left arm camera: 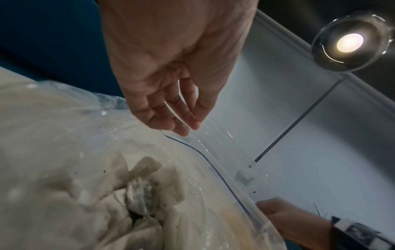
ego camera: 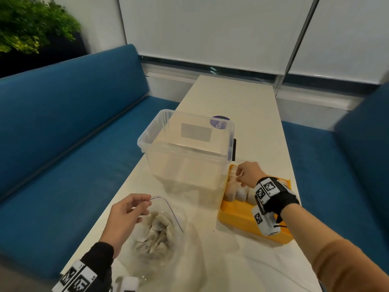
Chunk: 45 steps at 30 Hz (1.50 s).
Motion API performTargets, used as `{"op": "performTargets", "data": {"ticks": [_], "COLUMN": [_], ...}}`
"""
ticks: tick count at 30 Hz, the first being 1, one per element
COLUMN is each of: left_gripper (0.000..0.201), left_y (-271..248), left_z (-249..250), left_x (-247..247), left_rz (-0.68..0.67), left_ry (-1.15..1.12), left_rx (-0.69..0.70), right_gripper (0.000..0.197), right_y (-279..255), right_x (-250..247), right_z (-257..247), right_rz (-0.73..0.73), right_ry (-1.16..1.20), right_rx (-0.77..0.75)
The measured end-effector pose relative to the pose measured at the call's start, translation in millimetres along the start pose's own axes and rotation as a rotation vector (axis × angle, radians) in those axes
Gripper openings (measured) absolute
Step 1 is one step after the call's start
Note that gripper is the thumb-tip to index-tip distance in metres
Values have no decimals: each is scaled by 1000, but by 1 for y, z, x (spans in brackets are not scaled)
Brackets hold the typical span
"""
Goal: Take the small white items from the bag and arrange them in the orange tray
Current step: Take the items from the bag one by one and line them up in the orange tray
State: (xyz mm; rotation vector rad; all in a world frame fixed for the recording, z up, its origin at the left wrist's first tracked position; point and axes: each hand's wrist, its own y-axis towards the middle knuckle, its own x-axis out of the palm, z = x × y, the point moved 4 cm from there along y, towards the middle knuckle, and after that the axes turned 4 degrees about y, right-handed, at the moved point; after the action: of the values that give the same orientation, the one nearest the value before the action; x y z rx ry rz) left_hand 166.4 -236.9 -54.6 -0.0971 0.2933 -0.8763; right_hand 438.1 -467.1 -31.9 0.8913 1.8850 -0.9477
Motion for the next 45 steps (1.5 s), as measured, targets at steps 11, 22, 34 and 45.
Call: {"op": "performTargets", "data": {"ticks": [11,22,34,45], "left_gripper": [23,72,63,32], "left_y": [7,-27,-30,10], "left_z": [-24,-44,-54,-31], "left_x": [-32,-21,-44,-19], "left_rz": [82,-242,-224,-289], "left_ry": [713,438,715,223], "left_rx": [113,-16,50,36], "right_gripper": [27,54,42,106], "right_y": [-136,-135,-124,-116], "right_x": [-6,147,178,156], "right_z": [-64,-119,-115,-113], "right_rz": [-83,-197,-8,-17], "right_ry": [330,342,464,655], "right_rx": [-250,-193,-126,-141]}}
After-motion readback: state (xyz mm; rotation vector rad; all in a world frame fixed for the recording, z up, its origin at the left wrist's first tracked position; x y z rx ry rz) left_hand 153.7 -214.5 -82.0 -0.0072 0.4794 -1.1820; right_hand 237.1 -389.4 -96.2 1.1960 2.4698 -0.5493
